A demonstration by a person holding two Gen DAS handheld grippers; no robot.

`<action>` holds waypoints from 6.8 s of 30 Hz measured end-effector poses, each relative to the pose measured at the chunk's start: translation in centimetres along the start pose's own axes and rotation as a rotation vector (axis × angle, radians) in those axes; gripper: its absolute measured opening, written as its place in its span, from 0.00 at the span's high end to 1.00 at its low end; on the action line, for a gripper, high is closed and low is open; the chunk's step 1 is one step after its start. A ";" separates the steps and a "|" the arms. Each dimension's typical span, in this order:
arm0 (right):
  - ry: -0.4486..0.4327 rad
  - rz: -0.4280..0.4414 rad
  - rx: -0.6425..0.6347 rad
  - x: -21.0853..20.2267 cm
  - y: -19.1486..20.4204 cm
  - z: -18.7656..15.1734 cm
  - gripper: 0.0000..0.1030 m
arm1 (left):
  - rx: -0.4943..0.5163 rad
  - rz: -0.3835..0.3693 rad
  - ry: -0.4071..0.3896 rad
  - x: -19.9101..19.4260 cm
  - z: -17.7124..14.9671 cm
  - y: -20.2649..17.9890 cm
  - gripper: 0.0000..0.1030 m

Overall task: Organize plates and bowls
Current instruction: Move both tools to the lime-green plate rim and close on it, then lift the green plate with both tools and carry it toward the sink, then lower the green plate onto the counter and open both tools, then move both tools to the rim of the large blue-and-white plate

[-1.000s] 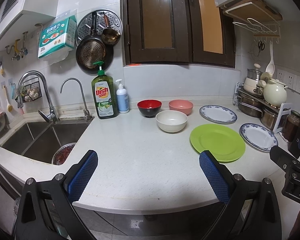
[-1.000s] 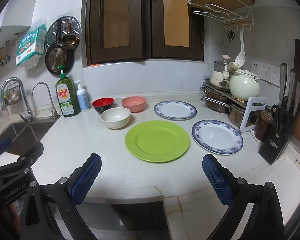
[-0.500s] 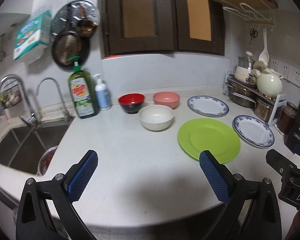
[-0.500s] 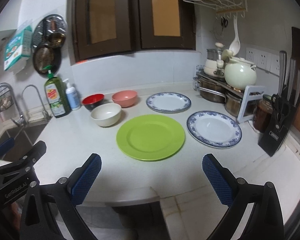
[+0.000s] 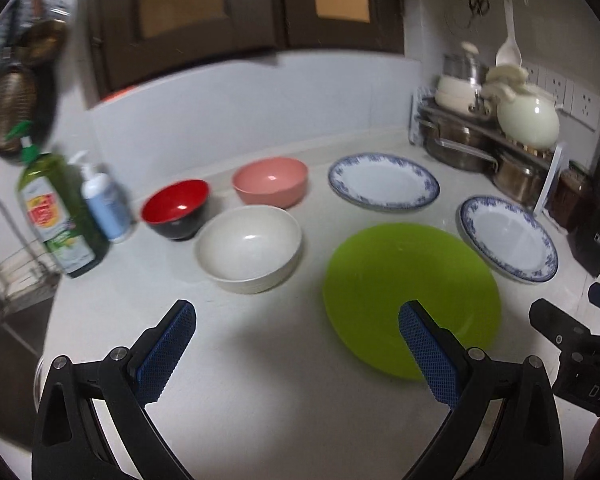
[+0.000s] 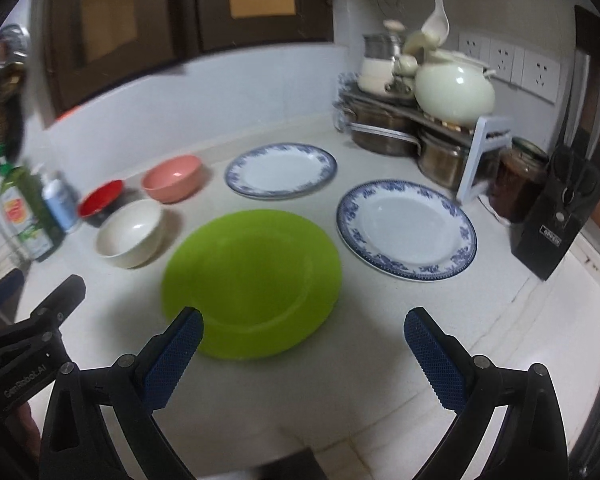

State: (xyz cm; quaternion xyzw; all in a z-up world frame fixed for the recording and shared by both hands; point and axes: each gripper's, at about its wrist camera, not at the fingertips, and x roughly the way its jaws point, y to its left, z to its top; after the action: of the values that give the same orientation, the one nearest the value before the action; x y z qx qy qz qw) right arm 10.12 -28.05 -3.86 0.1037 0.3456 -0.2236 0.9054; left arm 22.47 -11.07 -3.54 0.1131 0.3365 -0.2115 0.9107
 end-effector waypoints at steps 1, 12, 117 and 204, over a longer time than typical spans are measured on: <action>0.011 -0.014 0.007 0.7 0.0 0.2 0.01 | -0.001 -0.022 0.021 1.2 0.3 -0.1 0.00; 0.195 0.012 0.073 9.3 -1.8 2.3 0.17 | -0.020 -0.035 0.157 9.1 1.2 -1.7 0.15; 0.327 0.358 -0.424 7.3 24.3 -1.5 0.61 | -0.478 0.325 0.285 -0.4 -10.9 21.1 0.63; 0.044 -0.114 0.132 4.8 -12.0 6.7 0.37 | 0.142 -0.175 0.007 5.3 9.6 -14.7 0.11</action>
State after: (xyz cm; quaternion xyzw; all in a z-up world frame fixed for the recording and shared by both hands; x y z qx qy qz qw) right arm 11.47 -42.49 -2.51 0.1480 0.3551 -0.2949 0.8746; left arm 24.73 -29.09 -0.74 0.1481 0.3326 -0.3131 0.8771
